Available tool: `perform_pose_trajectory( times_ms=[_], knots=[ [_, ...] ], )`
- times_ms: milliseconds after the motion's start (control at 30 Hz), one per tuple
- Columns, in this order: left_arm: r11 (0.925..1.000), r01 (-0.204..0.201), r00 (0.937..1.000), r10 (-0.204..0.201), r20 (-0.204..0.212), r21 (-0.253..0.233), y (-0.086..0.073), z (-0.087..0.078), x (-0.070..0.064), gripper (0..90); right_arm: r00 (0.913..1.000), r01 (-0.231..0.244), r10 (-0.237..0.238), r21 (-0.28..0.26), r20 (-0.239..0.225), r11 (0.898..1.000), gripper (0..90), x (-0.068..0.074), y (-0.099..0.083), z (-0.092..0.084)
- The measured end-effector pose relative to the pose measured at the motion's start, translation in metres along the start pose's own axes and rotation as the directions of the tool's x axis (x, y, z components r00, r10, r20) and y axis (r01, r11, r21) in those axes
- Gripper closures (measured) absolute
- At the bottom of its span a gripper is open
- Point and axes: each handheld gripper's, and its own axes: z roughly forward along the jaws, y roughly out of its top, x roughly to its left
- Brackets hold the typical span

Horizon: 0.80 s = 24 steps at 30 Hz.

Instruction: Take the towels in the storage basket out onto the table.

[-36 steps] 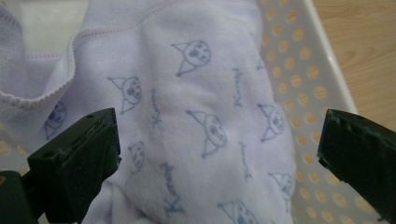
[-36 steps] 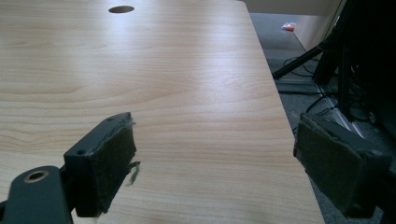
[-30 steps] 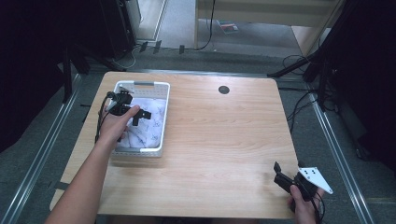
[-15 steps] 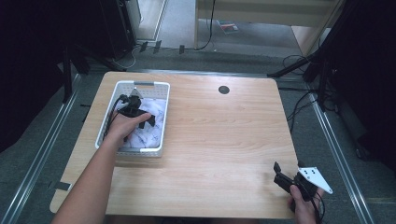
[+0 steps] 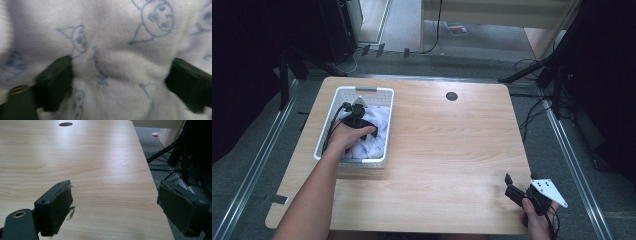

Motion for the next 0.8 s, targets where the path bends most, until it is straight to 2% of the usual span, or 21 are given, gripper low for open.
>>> perform_pose_trajectory(
  times_ms=[67,133,267,400,533,700,800],
  knots=[
    [0.9999,-0.008,0.9998,0.008,0.017,-0.010,-0.001,-0.002,-0.001,35.5,1.0000,0.001,-0.001,0.000,0.000,1.000,13.2,0.000,0.000,0.000],
    [0.9998,0.002,0.9993,-0.001,0.037,-0.021,-0.003,-0.003,0.001,46.9,1.0000,0.002,-0.002,0.001,0.001,1.000,13.2,0.000,0.000,0.000],
    [0.9991,0.030,0.9968,-0.028,0.074,-0.030,-0.004,-0.004,0.005,59.7,1.0000,0.001,-0.001,0.001,0.001,1.000,13.2,0.000,0.000,0.000],
    [0.9967,0.078,0.9921,-0.076,0.100,-0.020,-0.003,-0.006,0.007,64.4,1.0000,0.000,0.000,0.001,0.000,1.000,13.2,0.000,0.000,0.000],
    [0.9964,0.081,0.9932,-0.078,0.087,-0.026,-0.002,-0.015,0.008,65.5,1.0000,-0.009,0.009,-0.001,0.001,1.000,13.2,-0.001,0.000,0.000],
    [0.9952,0.083,0.9936,-0.079,0.080,-0.051,0.002,-0.037,0.013,65.8,0.9999,-0.015,0.015,-0.003,-0.001,1.000,13.2,-0.001,0.000,-0.001],
    [0.9924,0.094,0.9915,-0.086,0.097,-0.079,0.005,-0.056,0.015,65.7,0.9999,-0.016,0.016,-0.001,-0.002,1.000,13.2,-0.001,0.000,-0.001]
  ],
)
